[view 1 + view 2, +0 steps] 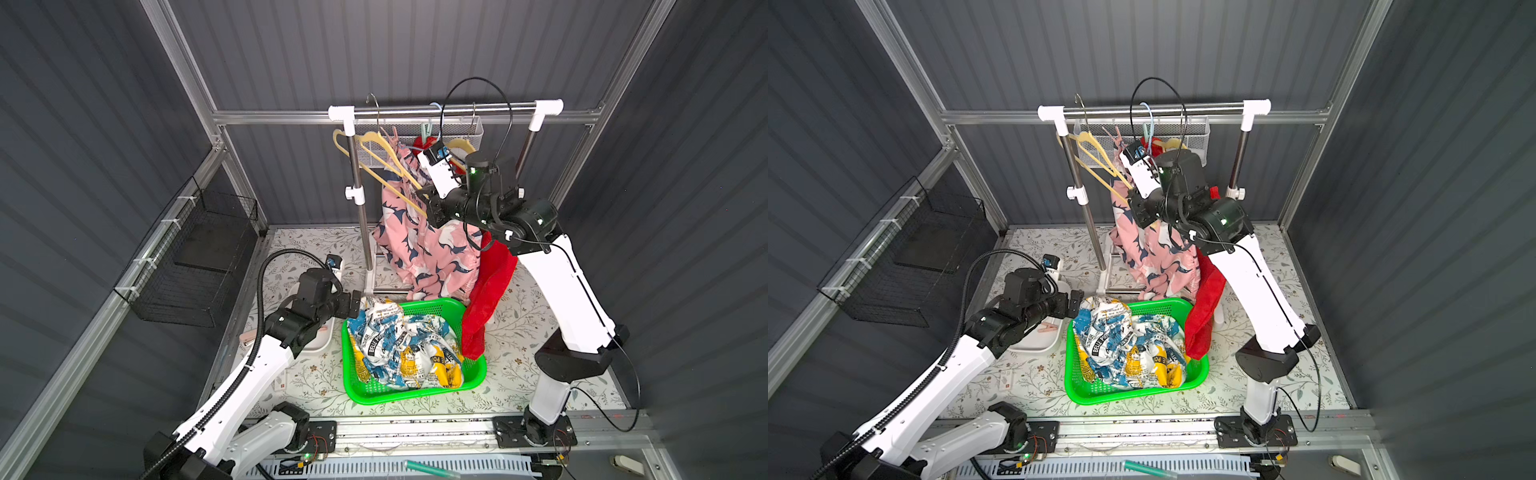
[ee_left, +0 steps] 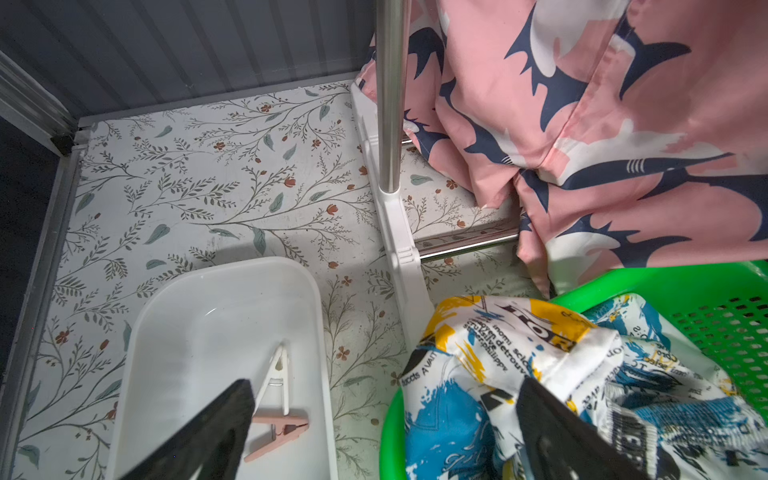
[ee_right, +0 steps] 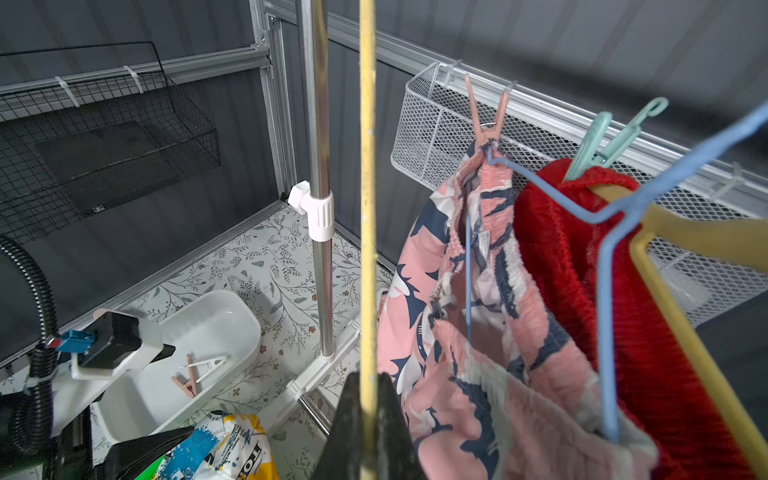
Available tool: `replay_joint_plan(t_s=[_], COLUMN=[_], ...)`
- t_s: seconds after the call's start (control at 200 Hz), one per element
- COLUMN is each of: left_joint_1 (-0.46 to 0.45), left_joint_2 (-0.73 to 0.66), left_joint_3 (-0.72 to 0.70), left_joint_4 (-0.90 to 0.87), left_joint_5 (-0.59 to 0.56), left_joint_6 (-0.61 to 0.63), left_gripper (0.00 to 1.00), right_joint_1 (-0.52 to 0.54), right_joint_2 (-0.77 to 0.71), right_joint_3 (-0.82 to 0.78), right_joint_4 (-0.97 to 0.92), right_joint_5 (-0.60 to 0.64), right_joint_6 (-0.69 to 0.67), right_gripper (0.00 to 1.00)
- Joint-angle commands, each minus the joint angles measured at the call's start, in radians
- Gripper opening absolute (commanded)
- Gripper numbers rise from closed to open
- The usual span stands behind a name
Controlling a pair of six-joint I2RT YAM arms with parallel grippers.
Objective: Remove the clothespins securing shorts to the hanger
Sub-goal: Place the hanger on the clothesline.
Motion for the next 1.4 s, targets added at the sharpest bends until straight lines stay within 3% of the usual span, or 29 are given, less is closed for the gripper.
replay_joint_plan(t_s=[0.0, 0.315, 0.435, 0.525, 0.61, 0.806, 1.116, 1.396], left_joint_1=[-0.006, -0.008, -0.008, -0.008, -0.008, -0.010, -0.018, -0.023], left_joint_2=[0.010, 0.013, 0.012, 0.015, 0.016, 0.017, 0.023, 0.020], left_joint_3=[-0.004, -0.004, -0.004, -0.003, 0.000, 0.000, -0.001, -0.003], left_joint_4=[-0.006, -0.011, -0.011, -0.015, -0.015, -0.016, -0.016, -0.014], left_joint_5=[-0.013, -0.020, -0.023, -0.022, -0.024, -0.024, -0.018, -0.014], left_joint_6=[0.020, 0.020, 0.020, 0.020, 0.020, 0.018, 0.018, 0.020], left_gripper=[1.00, 1.00, 1.00, 1.00, 1.00, 1.00, 1.00, 1.00], right_joint_1=[-0.011, -0.011, -0.009, -0.008, -0.006, -0.006, -0.025, -0.137], right_joint_2=[0.007, 0.031, 0.021, -0.009, -0.073, -0.304, -0.615, -0.748], right_joint_3=[0.022, -0.004, -0.019, -0.048, -0.134, -0.446, -0.839, -1.058], right_joint_4=[0.037, 0.050, 0.054, 0.058, 0.094, 0.228, 0.289, 0.377], right_joint_5=[-0.034, -0.091, -0.093, -0.082, -0.072, -0.029, 0.092, -0.051], right_joint_6=[0.017, 0.033, 0.031, 0.024, 0.020, 0.019, 0.057, 0.134], right_gripper=[0.00, 0.02, 0.13, 0.28, 0.38, 0.50, 0.58, 0.60])
